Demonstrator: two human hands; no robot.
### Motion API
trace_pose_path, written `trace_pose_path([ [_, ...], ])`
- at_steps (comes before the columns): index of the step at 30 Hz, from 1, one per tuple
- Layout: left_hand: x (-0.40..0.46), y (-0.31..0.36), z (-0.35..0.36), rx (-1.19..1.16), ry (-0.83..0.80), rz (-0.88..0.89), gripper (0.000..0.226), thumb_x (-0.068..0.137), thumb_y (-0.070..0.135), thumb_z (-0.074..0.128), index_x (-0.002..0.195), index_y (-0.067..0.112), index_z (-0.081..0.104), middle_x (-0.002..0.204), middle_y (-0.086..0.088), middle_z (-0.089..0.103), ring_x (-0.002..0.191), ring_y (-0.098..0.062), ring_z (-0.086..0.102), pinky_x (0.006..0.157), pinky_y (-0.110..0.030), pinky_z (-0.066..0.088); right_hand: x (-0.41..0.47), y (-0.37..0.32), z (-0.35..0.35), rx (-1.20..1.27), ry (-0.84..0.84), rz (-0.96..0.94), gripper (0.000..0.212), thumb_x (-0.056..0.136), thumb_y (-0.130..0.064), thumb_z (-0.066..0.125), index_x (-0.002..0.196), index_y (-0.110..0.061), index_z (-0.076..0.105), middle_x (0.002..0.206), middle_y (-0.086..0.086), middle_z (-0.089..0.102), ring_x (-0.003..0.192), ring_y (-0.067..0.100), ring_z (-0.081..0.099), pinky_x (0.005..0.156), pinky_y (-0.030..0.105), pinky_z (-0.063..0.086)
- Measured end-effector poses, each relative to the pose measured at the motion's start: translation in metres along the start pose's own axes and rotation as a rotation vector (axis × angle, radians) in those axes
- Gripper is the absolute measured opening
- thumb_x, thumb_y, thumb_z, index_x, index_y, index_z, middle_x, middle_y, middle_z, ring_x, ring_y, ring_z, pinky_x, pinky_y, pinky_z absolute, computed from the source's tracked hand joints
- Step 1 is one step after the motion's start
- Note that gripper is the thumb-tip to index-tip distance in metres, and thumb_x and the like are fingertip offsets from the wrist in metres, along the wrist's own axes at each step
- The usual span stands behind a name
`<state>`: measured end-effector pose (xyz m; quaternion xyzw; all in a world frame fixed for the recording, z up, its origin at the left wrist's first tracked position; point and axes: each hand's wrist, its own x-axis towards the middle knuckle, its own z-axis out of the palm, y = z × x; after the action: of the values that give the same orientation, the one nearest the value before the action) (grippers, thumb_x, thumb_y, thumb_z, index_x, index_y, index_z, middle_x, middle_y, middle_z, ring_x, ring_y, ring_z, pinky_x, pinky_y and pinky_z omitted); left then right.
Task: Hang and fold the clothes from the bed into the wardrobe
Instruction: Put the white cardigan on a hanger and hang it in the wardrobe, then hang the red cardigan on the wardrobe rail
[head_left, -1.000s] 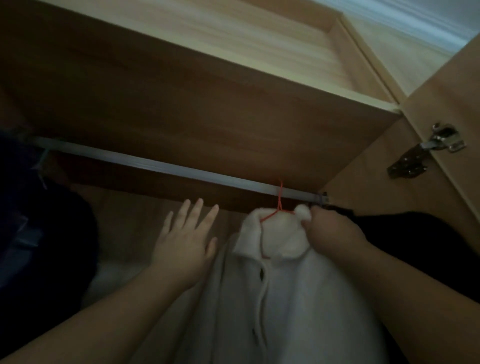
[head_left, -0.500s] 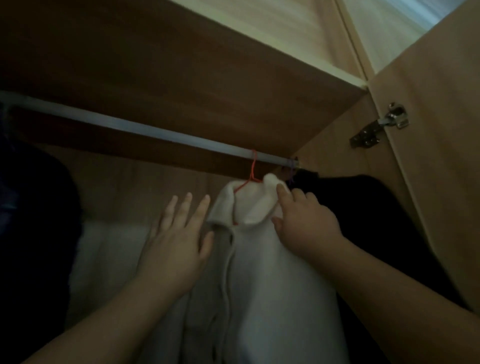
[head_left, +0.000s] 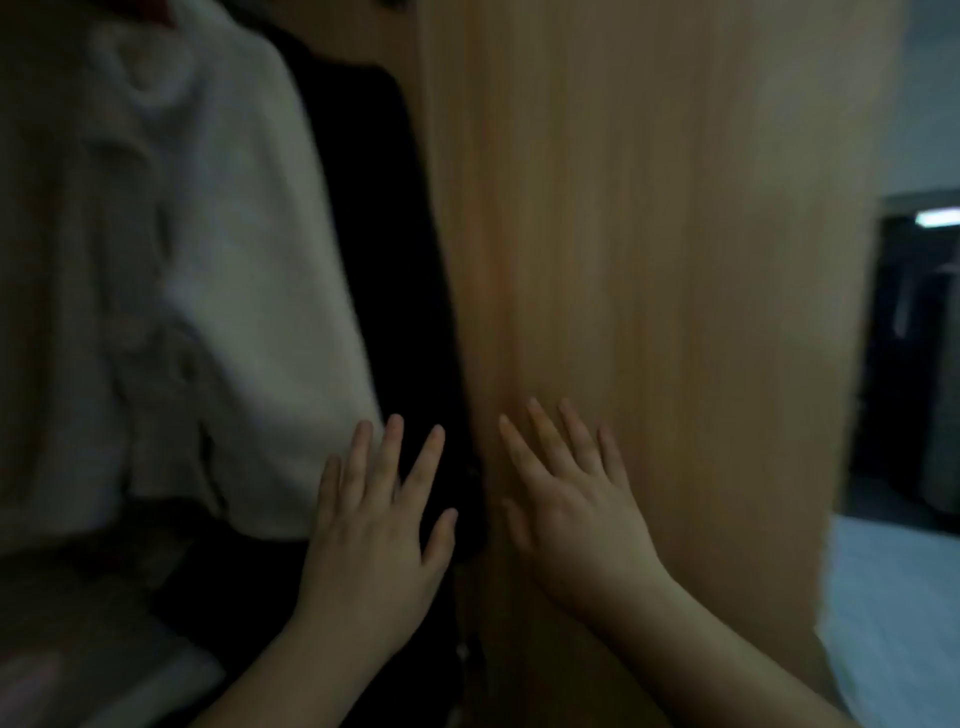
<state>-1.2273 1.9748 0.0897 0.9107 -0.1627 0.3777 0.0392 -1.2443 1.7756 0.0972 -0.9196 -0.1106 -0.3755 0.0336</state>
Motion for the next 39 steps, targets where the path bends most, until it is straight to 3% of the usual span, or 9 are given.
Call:
trace_pose_path([
  [6,-0.069,0.145,0.035,-0.201,-0.151,0.088,0.071,0.094,0.061,0.019,0.156,0.038,-0.006,0.166,-0.003,0.006,0.153,-0.027,-0.005,0.123,-0.049,0.006,-0.187,0.1,-0.015,-0.09,-0.19,0.329,0.069,0.094,-0.049,0.041,0.157,-0.03,0.02,0.165,0.003,0.018,0.153,0.028,0.005,0.12,0.058,0.016],
  [9,-0.104,0.235,0.055,-0.317,-0.253,0.176,0.071,0.097,0.058,0.024,0.155,0.039,-0.01,0.167,-0.001,0.001,0.152,-0.024,-0.01,0.121,-0.045,0.0,-0.275,0.155,-0.033,-0.128,-0.288,0.494,0.071,0.091,-0.051,0.033,0.157,-0.029,0.021,0.164,0.004,0.022,0.153,0.03,0.011,0.119,0.058,0.018],
  [14,-0.187,0.406,0.095,-0.386,-0.548,0.32,0.075,0.09,0.059,0.027,0.158,0.031,0.012,0.164,-0.009,0.018,0.151,-0.032,0.013,0.12,-0.053,0.02,-0.42,0.246,-0.082,-0.16,-0.372,0.669,0.072,0.086,-0.044,0.05,0.154,-0.026,0.033,0.161,0.007,0.03,0.15,0.032,0.023,0.117,0.059,0.022],
  [20,-0.227,0.589,0.103,-0.444,-0.61,0.424,0.073,0.093,0.058,0.023,0.158,0.032,0.004,0.167,-0.005,0.004,0.153,-0.029,-0.001,0.123,-0.051,0.006,-0.564,0.347,-0.142,-0.187,-0.511,0.81,0.071,0.099,-0.046,0.042,0.159,-0.029,0.009,0.167,0.002,0.004,0.154,0.025,-0.005,0.123,0.053,0.002],
  [24,-0.248,0.662,0.108,-0.488,-0.661,0.453,0.073,0.091,0.057,0.023,0.158,0.029,0.017,0.164,-0.01,0.018,0.151,-0.032,0.012,0.12,-0.053,0.014,-0.619,0.39,-0.165,-0.178,-0.542,0.874,0.072,0.096,-0.046,0.042,0.159,-0.028,0.013,0.167,0.001,0.008,0.154,0.025,0.001,0.122,0.053,0.006],
  [27,-0.265,0.698,0.122,-0.453,-0.715,0.501,0.074,0.09,0.058,0.019,0.158,0.03,0.013,0.165,-0.01,0.015,0.152,-0.032,0.011,0.12,-0.052,0.013,-0.651,0.422,-0.169,-0.19,-0.57,0.911,0.073,0.092,-0.044,0.045,0.158,-0.026,0.02,0.165,0.004,0.017,0.153,0.029,0.011,0.119,0.054,0.012],
  [32,-0.282,0.745,0.163,-0.418,-0.802,0.538,0.074,0.09,0.058,0.019,0.158,0.028,0.01,0.165,-0.01,0.012,0.152,-0.033,0.009,0.121,-0.054,0.014,-0.692,0.465,-0.154,-0.132,-0.645,1.0,0.073,0.097,-0.041,0.046,0.159,-0.026,0.01,0.167,0.005,0.008,0.154,0.026,0.002,0.121,0.052,0.007],
  [35,-0.277,0.773,0.194,-0.428,-0.827,0.517,0.075,0.091,0.057,0.018,0.159,0.027,0.007,0.166,-0.01,0.008,0.152,-0.032,0.005,0.121,-0.052,0.012,-0.699,0.501,-0.134,-0.12,-0.708,0.972,0.074,0.095,-0.04,0.049,0.159,-0.025,0.013,0.166,0.005,0.01,0.154,0.027,0.004,0.121,0.053,0.008],
  [39,-0.269,0.812,0.254,-0.461,-0.884,0.433,0.072,0.098,0.052,0.031,0.159,0.025,0.005,0.166,-0.011,0.006,0.152,-0.032,0.004,0.122,-0.052,0.012,-0.69,0.561,-0.089,-0.109,-0.79,0.879,0.075,0.093,-0.036,0.052,0.158,-0.023,0.018,0.166,0.006,0.015,0.153,0.028,0.009,0.121,0.052,0.012],
])
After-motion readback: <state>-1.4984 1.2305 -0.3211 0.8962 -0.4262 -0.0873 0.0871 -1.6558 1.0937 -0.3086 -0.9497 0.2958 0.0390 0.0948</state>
